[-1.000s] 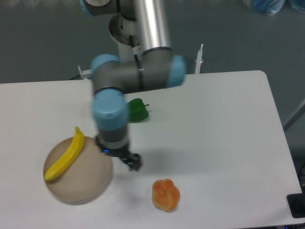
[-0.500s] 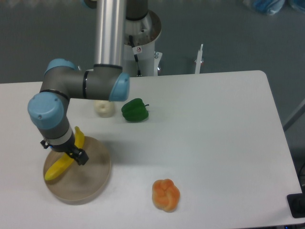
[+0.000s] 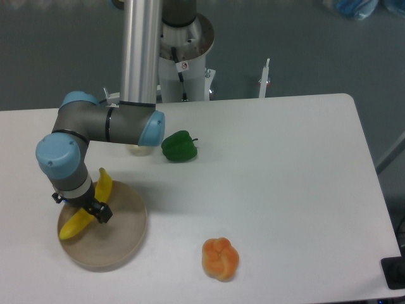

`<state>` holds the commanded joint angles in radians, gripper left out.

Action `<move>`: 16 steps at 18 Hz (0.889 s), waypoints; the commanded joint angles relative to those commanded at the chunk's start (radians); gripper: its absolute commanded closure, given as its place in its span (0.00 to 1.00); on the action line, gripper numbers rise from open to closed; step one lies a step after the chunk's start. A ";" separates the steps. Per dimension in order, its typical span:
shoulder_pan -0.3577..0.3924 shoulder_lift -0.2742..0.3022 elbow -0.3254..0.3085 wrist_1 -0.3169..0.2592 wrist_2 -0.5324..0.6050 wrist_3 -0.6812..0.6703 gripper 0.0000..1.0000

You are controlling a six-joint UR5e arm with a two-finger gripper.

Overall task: Pick up the banana from the plate
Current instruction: 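Lower the gripper and close it around the banana's middle, then lift the grasped banana up off the wooden plate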

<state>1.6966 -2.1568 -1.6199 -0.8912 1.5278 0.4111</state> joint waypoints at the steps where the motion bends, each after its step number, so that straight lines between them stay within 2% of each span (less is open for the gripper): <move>1: 0.000 0.002 0.000 -0.003 0.008 0.000 0.86; 2: 0.000 0.003 0.002 -0.003 0.012 0.002 1.00; 6: 0.008 0.055 0.012 -0.012 0.011 0.012 1.00; 9: 0.081 0.116 0.005 -0.015 0.008 0.020 1.00; 11: 0.155 0.144 0.009 -0.026 0.009 0.070 1.00; 16: 0.325 0.152 0.021 -0.044 0.021 0.269 1.00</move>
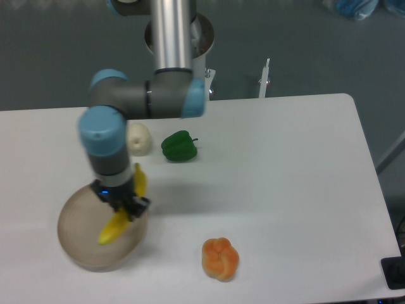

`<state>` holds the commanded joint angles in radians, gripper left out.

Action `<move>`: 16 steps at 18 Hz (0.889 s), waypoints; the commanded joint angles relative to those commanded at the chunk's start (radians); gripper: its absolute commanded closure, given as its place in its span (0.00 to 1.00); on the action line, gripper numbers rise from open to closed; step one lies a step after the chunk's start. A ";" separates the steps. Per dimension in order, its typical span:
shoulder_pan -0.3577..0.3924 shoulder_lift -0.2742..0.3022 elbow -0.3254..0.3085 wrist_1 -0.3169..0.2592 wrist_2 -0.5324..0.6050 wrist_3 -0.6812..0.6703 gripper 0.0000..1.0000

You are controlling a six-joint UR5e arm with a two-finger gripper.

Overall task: Pick up the banana from the plate
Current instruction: 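Carry the banana away from the plate toward the bread roll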

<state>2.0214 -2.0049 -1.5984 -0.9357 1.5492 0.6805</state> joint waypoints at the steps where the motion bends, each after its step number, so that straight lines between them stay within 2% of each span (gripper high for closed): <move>1: 0.041 0.000 0.005 -0.002 0.020 0.067 1.00; 5: 0.158 -0.024 0.069 -0.046 0.063 0.244 1.00; 7: 0.206 -0.060 0.130 -0.081 0.061 0.324 0.96; 9: 0.229 -0.093 0.170 -0.084 0.063 0.359 0.96; 11: 0.284 -0.109 0.192 -0.084 0.052 0.390 0.96; 12: 0.298 -0.124 0.212 -0.090 0.055 0.452 0.96; 16: 0.346 -0.138 0.213 -0.092 0.060 0.542 0.97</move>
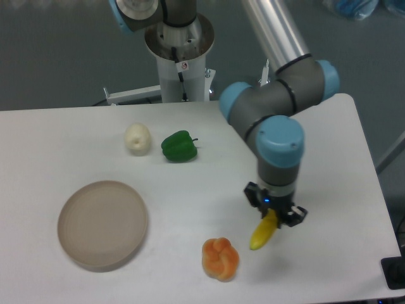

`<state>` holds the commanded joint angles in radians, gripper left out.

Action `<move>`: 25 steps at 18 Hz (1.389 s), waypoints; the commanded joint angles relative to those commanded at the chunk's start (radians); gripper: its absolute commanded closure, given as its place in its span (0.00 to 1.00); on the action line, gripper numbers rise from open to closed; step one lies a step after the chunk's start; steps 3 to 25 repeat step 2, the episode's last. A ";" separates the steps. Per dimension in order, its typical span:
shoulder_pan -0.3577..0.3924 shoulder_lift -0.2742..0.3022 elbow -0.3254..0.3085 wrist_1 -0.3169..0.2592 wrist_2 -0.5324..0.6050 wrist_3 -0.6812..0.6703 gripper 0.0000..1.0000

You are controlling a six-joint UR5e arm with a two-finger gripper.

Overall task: Pick up the banana from the plate
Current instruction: 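Carry the banana away from the plate toward the bread roll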

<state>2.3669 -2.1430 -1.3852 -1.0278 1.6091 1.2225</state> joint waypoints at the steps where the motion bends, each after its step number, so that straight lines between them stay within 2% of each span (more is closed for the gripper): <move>1: 0.002 0.000 0.000 0.002 0.000 0.006 0.97; 25: 0.003 -0.002 0.000 0.000 0.000 0.011 0.97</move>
